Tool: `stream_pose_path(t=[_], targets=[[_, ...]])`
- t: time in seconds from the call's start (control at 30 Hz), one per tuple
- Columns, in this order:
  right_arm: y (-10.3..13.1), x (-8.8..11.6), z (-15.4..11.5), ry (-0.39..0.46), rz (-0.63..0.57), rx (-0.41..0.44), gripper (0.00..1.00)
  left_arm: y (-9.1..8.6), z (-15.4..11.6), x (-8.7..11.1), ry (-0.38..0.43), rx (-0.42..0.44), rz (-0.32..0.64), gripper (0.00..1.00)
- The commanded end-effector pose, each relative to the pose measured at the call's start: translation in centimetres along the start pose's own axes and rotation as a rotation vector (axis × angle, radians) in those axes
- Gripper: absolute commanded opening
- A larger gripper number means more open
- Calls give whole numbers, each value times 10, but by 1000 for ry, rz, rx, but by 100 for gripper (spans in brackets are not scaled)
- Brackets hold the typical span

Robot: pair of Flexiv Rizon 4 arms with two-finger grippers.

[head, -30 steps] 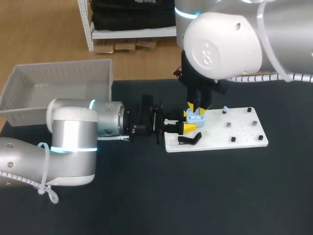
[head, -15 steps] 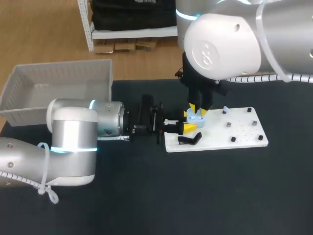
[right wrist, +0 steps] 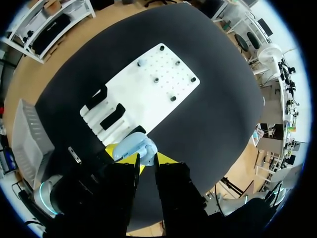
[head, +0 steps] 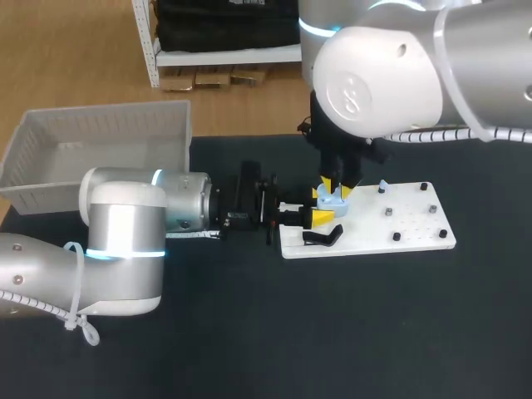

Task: Pick up each earbud case from the left stands, insert the matching earbuds, close the lid, and place the case in the box.

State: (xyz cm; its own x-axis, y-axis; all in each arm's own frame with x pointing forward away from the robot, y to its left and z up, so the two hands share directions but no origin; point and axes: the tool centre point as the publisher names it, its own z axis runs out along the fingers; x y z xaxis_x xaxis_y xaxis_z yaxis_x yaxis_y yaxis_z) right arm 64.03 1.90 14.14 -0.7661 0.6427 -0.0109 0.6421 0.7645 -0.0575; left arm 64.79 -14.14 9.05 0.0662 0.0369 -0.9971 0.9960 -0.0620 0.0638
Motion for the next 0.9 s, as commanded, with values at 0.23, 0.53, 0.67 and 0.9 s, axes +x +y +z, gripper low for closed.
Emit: stream_pose_path(t=[0.23, 0.53, 0.67, 0.9], targets=[[2, -1, 4, 1, -1, 10, 0, -1, 0, 1, -3, -6, 3, 0], [1, -1, 6, 3, 4, 11, 8, -1, 0, 1, -3, -6, 3, 0], [0, -1, 4, -1, 10, -11, 30, -1, 0, 1, -3, -6, 3, 0], [-7, -2, -3, -8, 13, -42, 40, -1, 0, 1, -3, -6, 3, 0]])
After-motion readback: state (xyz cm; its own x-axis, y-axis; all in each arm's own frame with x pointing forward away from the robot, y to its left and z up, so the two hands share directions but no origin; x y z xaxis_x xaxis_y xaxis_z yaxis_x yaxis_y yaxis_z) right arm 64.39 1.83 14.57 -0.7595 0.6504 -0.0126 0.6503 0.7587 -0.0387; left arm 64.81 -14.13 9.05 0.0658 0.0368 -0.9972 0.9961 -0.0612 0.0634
